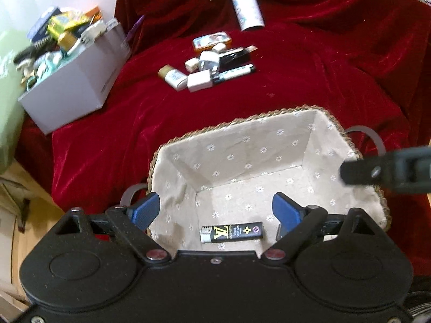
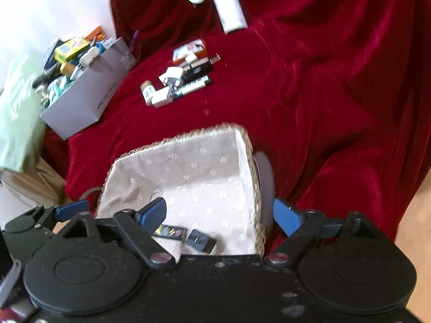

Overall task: Organize rigid objects
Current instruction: 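Open the left tool to drop the black lighter into the basket, then lower the black plug into the basket and open the right tool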

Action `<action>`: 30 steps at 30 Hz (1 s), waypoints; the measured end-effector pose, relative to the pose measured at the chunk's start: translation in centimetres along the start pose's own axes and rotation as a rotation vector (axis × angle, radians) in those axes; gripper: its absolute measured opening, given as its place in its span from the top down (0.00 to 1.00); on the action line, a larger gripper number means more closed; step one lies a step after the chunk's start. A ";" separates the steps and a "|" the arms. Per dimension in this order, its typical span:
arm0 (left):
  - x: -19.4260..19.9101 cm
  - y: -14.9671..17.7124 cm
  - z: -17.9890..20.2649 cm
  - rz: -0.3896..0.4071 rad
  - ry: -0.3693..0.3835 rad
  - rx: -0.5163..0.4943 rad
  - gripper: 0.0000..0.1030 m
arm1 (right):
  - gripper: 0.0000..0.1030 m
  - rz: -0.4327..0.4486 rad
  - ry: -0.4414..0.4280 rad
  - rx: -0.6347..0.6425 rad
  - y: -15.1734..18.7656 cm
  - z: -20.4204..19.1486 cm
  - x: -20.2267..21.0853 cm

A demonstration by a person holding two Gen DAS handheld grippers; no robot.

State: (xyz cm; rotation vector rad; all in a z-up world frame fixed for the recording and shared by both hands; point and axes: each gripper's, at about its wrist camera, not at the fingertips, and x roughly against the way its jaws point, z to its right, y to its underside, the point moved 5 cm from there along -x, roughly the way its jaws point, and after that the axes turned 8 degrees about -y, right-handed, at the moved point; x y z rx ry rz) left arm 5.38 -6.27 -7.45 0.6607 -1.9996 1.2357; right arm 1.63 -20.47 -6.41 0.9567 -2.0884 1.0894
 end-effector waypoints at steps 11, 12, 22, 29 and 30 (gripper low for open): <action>-0.3 0.9 -0.5 -0.027 -0.004 0.057 0.14 | 0.16 -0.062 -0.016 -0.017 1.5 0.1 -1.7; -0.3 1.0 -0.7 -0.027 -0.010 0.060 0.14 | 0.16 -0.066 -0.018 -0.012 1.5 0.0 -1.7; -0.4 1.5 -1.3 -0.027 -0.020 0.069 0.14 | 0.15 -0.064 -0.016 -0.007 1.4 0.1 -1.6; -1.2 0.5 -2.8 -0.030 -0.026 0.138 0.14 | 0.15 -0.021 0.039 0.059 1.1 -0.3 -1.4; -1.5 0.4 -3.1 -0.034 -0.029 0.147 0.14 | 0.15 -0.018 0.046 0.067 1.0 -0.3 -1.4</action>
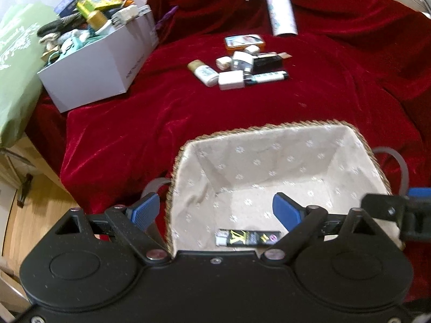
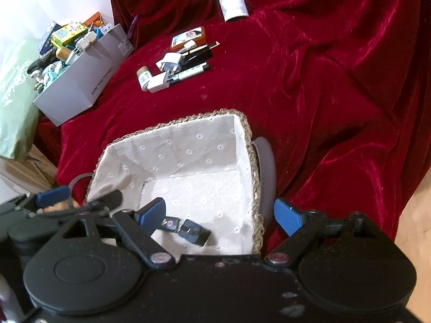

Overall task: Organize rigid objects
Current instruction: 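Lower the black plug into the basket and open the right tool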

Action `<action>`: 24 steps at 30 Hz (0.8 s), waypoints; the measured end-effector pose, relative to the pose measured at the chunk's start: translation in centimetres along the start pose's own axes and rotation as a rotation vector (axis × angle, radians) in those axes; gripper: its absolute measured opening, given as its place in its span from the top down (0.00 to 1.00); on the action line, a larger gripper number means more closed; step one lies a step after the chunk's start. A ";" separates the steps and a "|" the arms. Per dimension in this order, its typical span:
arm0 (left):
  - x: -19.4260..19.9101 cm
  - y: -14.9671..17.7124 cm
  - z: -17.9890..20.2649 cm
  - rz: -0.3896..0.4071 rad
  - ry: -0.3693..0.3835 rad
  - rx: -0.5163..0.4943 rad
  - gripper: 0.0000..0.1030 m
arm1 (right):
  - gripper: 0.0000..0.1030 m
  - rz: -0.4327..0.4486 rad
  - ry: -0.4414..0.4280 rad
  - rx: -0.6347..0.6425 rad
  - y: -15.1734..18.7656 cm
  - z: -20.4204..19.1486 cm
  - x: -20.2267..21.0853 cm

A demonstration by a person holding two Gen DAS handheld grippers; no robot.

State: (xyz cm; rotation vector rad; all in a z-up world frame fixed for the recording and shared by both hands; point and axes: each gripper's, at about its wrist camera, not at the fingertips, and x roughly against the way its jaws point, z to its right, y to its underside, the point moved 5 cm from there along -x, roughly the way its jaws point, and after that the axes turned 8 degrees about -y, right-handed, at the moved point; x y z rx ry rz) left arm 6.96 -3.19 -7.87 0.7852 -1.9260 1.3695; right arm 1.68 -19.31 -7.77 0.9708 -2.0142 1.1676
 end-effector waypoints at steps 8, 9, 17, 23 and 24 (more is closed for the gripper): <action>-2.0 -1.3 -1.8 -0.038 -0.016 0.052 0.14 | 0.12 0.048 0.085 0.106 -1.6 -0.7 -0.5; -2.2 -1.4 -1.9 -0.044 -0.016 0.057 0.14 | 0.11 0.051 0.091 0.112 -1.8 -0.8 -0.5; -2.4 -2.0 -1.8 -0.061 -0.018 0.054 0.14 | 0.10 0.031 0.113 0.142 -3.2 -1.1 -1.6; -3.1 -2.6 -1.5 -0.083 -0.004 0.058 0.14 | 0.10 -0.002 0.129 0.146 -4.0 -1.2 -2.8; -3.2 -2.7 -1.4 -0.084 -0.003 0.056 0.14 | 0.10 -0.004 0.131 0.147 -4.2 -1.3 -3.0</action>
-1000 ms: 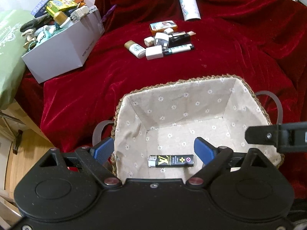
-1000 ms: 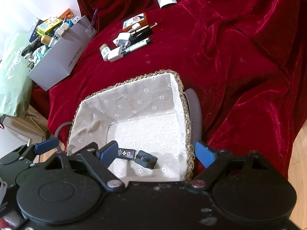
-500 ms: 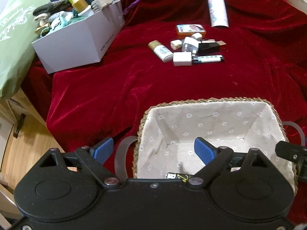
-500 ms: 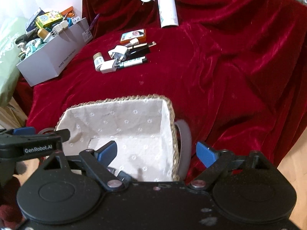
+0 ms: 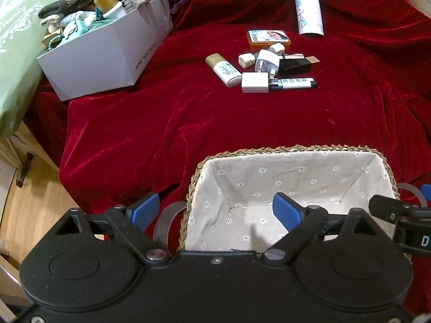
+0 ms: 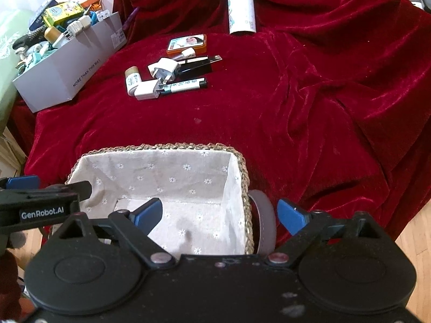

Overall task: Organize rigid objects
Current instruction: 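Lower the black plug into the basket and open the right tool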

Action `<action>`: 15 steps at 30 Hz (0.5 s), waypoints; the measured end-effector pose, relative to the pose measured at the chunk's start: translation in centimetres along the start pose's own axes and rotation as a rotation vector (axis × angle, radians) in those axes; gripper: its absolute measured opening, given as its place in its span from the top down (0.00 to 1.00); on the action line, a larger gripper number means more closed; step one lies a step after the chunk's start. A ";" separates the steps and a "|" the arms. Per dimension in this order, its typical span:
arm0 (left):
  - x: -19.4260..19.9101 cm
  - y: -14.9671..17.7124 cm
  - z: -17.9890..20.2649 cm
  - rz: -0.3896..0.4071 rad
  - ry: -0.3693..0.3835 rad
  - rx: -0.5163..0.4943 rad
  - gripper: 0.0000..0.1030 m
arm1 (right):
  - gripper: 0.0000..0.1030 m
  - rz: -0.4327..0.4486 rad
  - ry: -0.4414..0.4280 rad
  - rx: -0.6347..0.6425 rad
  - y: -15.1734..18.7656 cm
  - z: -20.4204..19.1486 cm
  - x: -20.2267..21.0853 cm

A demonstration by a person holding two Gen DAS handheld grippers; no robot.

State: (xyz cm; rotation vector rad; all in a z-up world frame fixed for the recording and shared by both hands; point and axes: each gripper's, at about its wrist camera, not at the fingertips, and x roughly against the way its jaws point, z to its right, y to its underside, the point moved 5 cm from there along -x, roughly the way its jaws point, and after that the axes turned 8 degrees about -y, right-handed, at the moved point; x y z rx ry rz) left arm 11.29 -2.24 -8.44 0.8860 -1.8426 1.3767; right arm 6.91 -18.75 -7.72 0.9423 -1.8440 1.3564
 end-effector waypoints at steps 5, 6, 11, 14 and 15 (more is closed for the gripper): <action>-0.7 -1.1 0.1 -0.006 0.006 0.003 0.14 | 0.10 -0.004 0.008 0.006 -1.3 0.0 -0.8; -0.8 -1.3 0.1 -0.006 0.007 0.004 0.14 | 0.10 -0.004 0.010 0.008 -1.6 0.0 -0.9; -1.7 -2.8 0.3 -0.002 0.009 0.003 0.14 | 0.09 0.002 0.018 0.017 -3.5 0.2 -1.8; -2.2 -3.7 0.3 0.003 0.015 0.004 0.14 | 0.09 0.010 0.024 0.021 -4.6 0.4 -2.2; -2.4 -4.1 0.3 0.004 0.015 0.004 0.14 | 0.08 0.013 0.026 0.023 -5.0 0.4 -2.3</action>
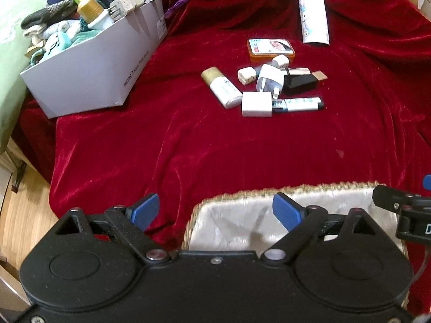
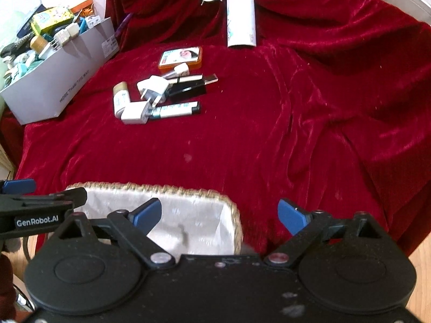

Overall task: Organize rigid objects
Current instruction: 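Lower the black plug into the basket and open the right tool, then move both tools back over the scattered chargers and lighters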

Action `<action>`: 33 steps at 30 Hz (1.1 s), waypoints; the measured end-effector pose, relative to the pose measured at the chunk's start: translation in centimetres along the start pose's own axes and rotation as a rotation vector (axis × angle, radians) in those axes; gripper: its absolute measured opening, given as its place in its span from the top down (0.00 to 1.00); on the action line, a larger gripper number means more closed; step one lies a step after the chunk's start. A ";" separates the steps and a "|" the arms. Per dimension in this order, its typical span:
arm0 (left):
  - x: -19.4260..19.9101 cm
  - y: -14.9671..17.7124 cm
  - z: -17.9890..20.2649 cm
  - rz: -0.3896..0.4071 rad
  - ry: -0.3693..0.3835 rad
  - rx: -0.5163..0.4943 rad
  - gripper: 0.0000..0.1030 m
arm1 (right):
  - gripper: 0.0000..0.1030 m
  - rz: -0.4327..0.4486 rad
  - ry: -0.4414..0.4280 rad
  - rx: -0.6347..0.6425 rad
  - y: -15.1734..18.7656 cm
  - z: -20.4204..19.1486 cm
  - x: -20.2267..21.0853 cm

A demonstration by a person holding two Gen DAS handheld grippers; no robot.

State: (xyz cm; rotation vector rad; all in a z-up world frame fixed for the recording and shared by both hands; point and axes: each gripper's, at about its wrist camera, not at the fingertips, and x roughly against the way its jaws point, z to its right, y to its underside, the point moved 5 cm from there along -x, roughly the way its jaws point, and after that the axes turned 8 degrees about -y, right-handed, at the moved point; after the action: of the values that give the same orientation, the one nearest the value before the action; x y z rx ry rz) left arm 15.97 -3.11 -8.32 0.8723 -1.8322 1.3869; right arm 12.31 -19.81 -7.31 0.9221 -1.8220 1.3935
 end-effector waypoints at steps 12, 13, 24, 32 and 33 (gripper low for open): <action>-3.4 -5.2 1.3 0.025 0.024 -0.009 0.12 | 0.06 0.003 0.012 0.032 -4.3 -0.2 -3.7; -3.7 -5.5 1.6 0.027 0.032 -0.013 0.12 | 0.06 0.001 0.016 0.035 -4.5 -0.3 -4.1; -7.4 -8.7 4.3 0.021 0.123 -0.053 0.12 | 0.06 -0.027 0.036 0.035 -6.0 0.3 -6.8; -9.7 -9.4 4.8 -0.034 0.188 -0.026 0.28 | 0.06 -0.048 0.037 0.011 -6.5 0.9 -8.1; -10.0 -9.3 4.8 -0.050 0.201 -0.018 0.35 | 0.06 -0.049 0.036 0.011 -6.6 0.9 -8.2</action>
State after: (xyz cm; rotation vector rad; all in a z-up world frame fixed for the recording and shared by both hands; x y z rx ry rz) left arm 28.62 -8.57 -12.74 0.7358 -1.6575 1.3724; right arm 22.17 -20.72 -10.96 0.9348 -1.7554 1.3826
